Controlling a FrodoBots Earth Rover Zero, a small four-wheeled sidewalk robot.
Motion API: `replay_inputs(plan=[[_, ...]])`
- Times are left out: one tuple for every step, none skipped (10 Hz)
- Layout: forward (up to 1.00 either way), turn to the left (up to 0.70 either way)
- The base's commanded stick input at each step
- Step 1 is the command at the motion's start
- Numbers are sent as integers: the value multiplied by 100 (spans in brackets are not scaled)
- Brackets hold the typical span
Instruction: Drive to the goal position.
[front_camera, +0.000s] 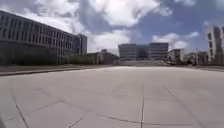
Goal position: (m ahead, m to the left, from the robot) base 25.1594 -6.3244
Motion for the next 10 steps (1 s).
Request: replay_inputs(plan=[[100, -37], [100, -35], [100, -12], [100, -32], [100, -40], [100, -40], [100, -40], [100, -40], [100, -40], [100, -40]])
